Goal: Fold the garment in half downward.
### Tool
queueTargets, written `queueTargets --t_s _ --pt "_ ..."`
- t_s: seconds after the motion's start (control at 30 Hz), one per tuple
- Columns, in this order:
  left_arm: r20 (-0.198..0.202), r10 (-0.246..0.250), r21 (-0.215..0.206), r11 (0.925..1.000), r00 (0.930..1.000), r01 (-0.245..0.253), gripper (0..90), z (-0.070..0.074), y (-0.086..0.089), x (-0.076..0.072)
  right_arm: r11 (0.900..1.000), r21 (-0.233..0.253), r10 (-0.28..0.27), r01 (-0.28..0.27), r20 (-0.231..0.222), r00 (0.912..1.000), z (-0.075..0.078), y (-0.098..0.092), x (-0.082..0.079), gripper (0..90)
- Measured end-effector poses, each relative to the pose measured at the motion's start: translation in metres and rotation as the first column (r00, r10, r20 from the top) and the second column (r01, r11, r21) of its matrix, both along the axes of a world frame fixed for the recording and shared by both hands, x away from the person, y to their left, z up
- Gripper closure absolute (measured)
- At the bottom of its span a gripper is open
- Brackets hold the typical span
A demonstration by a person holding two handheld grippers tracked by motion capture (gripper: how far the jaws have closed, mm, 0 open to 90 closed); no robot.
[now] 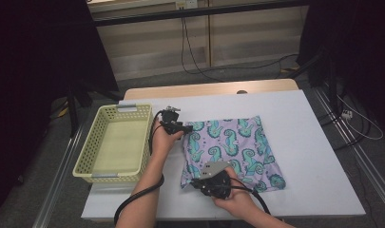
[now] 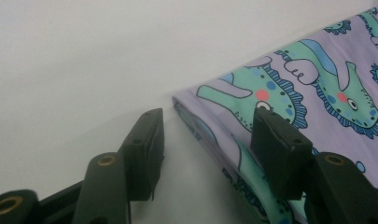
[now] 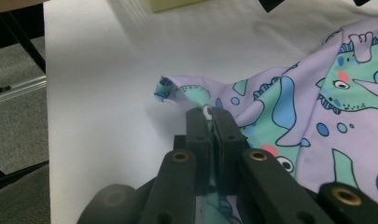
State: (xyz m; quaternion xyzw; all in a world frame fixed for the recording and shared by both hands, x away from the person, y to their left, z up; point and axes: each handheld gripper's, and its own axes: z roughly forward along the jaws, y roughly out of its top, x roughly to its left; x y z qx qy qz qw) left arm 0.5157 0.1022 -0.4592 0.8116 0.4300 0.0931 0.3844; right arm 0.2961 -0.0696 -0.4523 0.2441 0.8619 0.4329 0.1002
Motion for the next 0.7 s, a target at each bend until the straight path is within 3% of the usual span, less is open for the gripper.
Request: queueTargets --t_s 0.23,0.47,0.53,0.7 --pt "0.023 -0.005 0.045 0.9990 0.9997 0.004 51.9 0.000 -0.003 0.001 1.000 -0.006 0.011 -0.011 0.007 0.9999 0.001 0.000 -0.001 87.4" --pt "0.024 0.000 0.046 0.9989 0.9997 -0.001 61.7 -0.001 -0.008 0.000 1.000 -0.001 0.012 -0.012 0.000 0.9999 0.000 -0.001 -0.001 87.3" --pt "0.027 -0.001 0.068 0.9977 0.9996 -0.001 65.6 0.001 -0.011 0.000 1.000 0.002 0.011 -0.011 -0.003 0.9999 0.000 -0.001 -0.001 87.3" --pt "-0.008 0.008 0.053 0.9985 0.9999 -0.007 84.6 0.001 -0.018 -0.001 1.000 -0.001 0.013 -0.013 0.004 0.9999 0.000 -0.002 -0.002 87.3"
